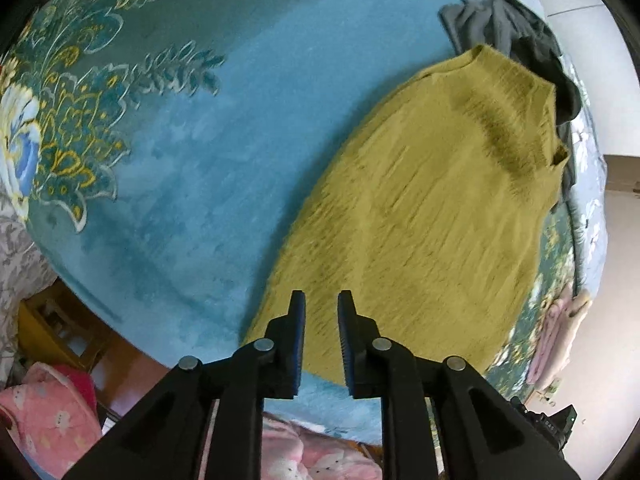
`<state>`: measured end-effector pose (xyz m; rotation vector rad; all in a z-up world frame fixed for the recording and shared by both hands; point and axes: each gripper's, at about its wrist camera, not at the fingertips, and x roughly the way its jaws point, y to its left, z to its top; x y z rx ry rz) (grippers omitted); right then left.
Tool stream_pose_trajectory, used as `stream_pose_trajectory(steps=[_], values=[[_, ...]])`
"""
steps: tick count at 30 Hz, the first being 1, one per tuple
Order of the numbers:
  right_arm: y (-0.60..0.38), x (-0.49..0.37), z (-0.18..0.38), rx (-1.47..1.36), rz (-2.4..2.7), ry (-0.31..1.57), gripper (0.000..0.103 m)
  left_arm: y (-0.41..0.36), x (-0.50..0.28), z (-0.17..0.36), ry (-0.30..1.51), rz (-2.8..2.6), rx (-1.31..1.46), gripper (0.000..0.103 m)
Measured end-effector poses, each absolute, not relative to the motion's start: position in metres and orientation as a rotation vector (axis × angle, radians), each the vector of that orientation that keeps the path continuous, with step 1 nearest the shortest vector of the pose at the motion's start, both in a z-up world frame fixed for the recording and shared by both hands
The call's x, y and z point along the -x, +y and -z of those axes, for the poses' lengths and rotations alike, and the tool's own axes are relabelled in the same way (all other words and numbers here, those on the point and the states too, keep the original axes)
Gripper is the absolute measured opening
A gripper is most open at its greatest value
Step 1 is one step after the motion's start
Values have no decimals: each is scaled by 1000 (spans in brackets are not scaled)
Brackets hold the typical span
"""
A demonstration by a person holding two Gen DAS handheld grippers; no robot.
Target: Fold clothes
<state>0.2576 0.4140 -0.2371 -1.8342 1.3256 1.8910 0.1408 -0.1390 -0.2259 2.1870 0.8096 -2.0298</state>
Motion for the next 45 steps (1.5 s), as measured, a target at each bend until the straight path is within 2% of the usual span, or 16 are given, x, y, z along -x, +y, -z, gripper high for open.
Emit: stream_pose_trajectory(steps=[4, 8, 17, 23, 26, 28, 32, 40, 45], values=[[407, -229, 224, 1861, -1969, 1278, 18, -119, -118, 214, 796, 2100, -2192, 24], [401, -198, 214, 1899, -2034, 1219, 24, -103, -97, 205, 796, 2148, -2200, 29], [398, -124, 218, 1972, -2077, 1138, 28, -80, -35, 194, 726, 2213, -2210, 41], [393, -47, 223, 2063, -2142, 965, 41, -51, 40, 194, 399, 2341, -2260, 46], [386, -3, 225, 2111, -2200, 836, 48, -29, 77, 191, 142, 2419, -2296, 48], [381, 26, 224, 2138, -2251, 734, 52, -10, 101, 188, -77, 2487, -2304, 54], [369, 85, 225, 2199, -2346, 500, 60, 23, 136, 190, -400, 2574, -2322, 56], [345, 159, 255, 2363, -2396, 57, 64, 55, 186, 214, -666, 2611, -2456, 57], [328, 179, 281, 2479, -2385, -212, 65, 69, 198, 230, -964, 2596, -2529, 57]])
